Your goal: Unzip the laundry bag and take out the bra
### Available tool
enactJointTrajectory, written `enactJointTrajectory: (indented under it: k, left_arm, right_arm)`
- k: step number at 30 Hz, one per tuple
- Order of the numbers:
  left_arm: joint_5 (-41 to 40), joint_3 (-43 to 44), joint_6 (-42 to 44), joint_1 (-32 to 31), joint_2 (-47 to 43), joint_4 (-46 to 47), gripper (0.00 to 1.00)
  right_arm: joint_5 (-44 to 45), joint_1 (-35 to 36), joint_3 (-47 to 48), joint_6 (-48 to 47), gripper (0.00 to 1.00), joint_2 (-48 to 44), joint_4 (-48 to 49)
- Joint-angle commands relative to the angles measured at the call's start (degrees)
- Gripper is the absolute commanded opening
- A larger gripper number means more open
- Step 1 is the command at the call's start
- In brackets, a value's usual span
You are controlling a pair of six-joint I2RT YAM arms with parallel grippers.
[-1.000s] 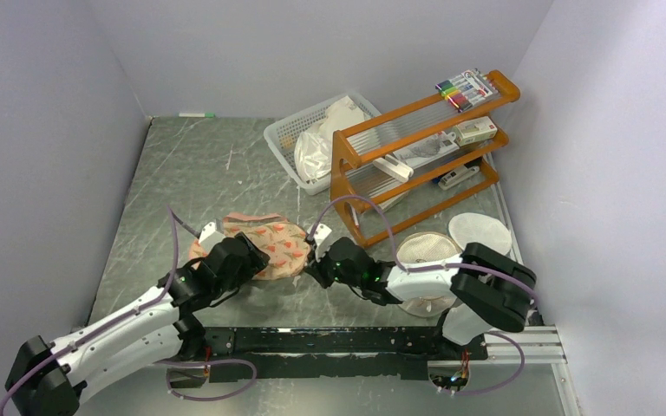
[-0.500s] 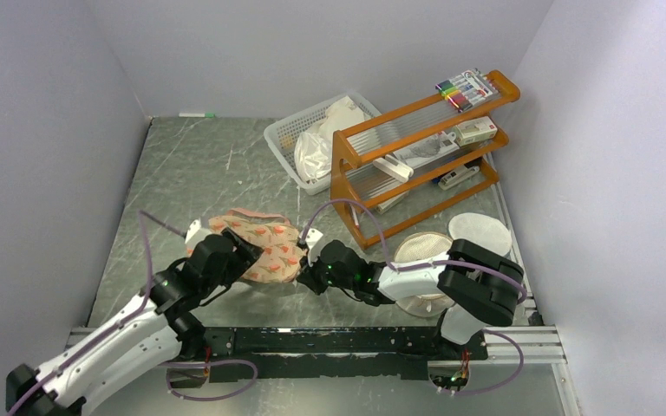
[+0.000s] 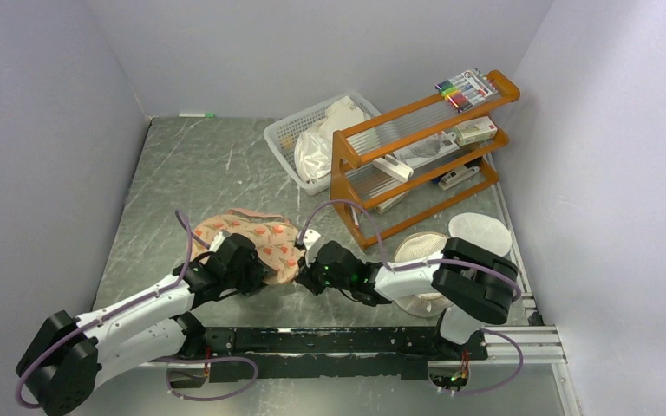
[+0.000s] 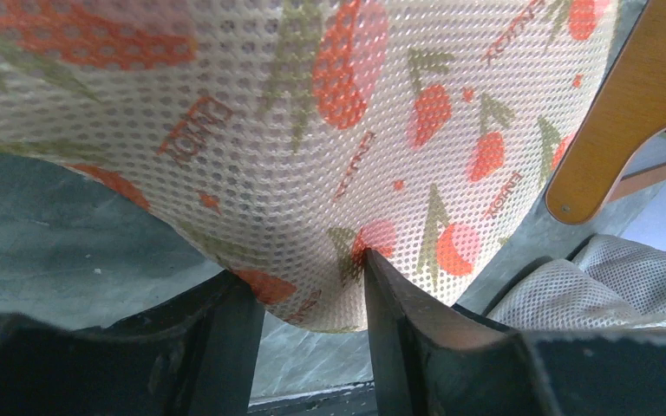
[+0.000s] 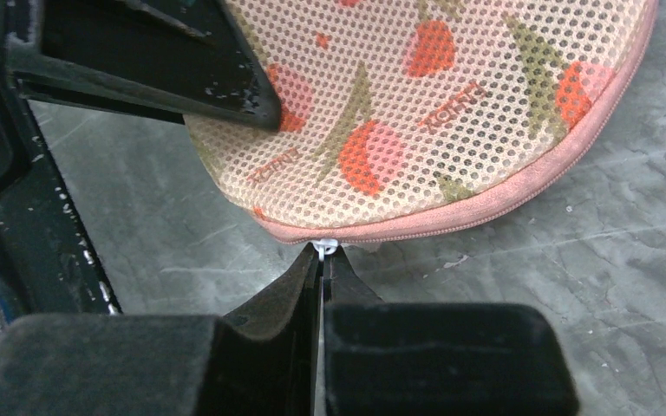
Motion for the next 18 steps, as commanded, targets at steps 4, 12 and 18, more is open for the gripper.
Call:
enactJointTrajectory:
  k: [4, 12, 18]
  left_arm:
    - [-4.7, 0.0, 1.6, 0.6, -2.7, 1.2, 0.34]
    - [-7.2, 0.4, 7.4, 3.5, -4.8, -2.7, 0.09]
    - [-7.3, -0.6, 16.5, 5.4, -3.8, -3.3, 0.07]
  right_arm:
    - [11.9, 0.4, 4.6, 2.0, 0.00, 3.9, -8.1]
    - [19.8, -0.1, 7.5, 1.8, 0.00, 7.1, -14.2]
    - [16.4, -6.5, 8.2, 0.6, 0.00, 6.9, -14.8]
